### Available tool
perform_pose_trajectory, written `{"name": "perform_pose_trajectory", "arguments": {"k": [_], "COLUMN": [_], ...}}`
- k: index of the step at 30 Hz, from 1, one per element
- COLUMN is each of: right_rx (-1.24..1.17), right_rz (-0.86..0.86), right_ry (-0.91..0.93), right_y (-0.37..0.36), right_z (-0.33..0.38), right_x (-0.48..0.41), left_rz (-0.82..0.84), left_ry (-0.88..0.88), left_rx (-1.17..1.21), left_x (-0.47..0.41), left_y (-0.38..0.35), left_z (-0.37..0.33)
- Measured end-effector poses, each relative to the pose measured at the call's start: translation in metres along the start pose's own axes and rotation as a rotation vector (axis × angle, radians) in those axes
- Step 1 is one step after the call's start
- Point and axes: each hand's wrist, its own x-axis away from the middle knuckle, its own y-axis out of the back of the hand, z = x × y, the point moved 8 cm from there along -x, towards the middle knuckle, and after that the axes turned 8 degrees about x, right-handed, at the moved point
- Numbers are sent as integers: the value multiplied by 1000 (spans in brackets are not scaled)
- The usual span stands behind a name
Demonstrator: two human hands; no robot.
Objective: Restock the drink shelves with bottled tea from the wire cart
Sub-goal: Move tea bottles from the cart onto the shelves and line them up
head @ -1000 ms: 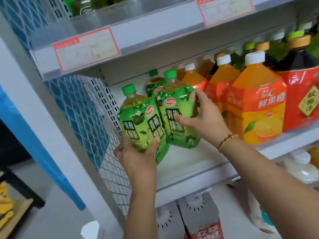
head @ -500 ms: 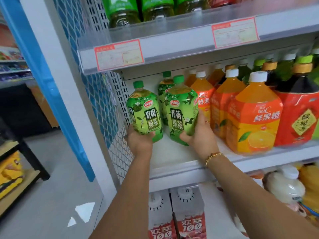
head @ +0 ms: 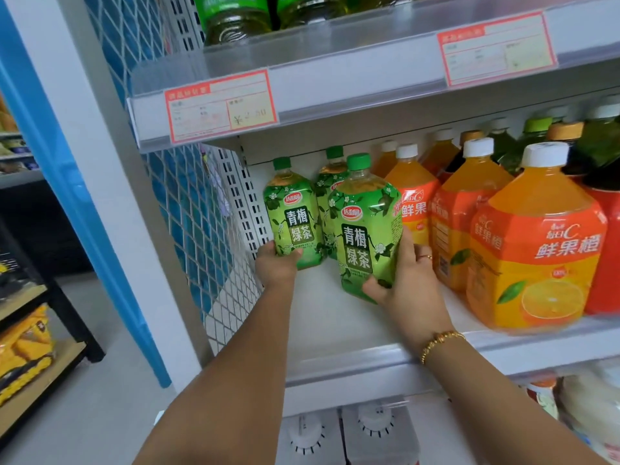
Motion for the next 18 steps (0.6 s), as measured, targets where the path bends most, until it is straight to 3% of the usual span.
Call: {"name": "perform_pose_trajectory", "arguments": {"k": [6,12,16,18], "right_rx": [22,53,78,81], "right_rz": [-13,-9,-16,-4], "right_ry": [0,-2,36,81], "right_y": [-2,1,2,0], "right_z": [-5,-5,-4,-1], "right_x": [-2,-2,-3,-3], "left_rz": [35,38,561,672], "left_ry": [21,-12,-76,-112], "left_rx": [50,-209,-151,-152], "left_x": [-4,19,65,82], "left_y": [-2,7,-13,-25], "left_z": [2,-27,-36,-36]}}
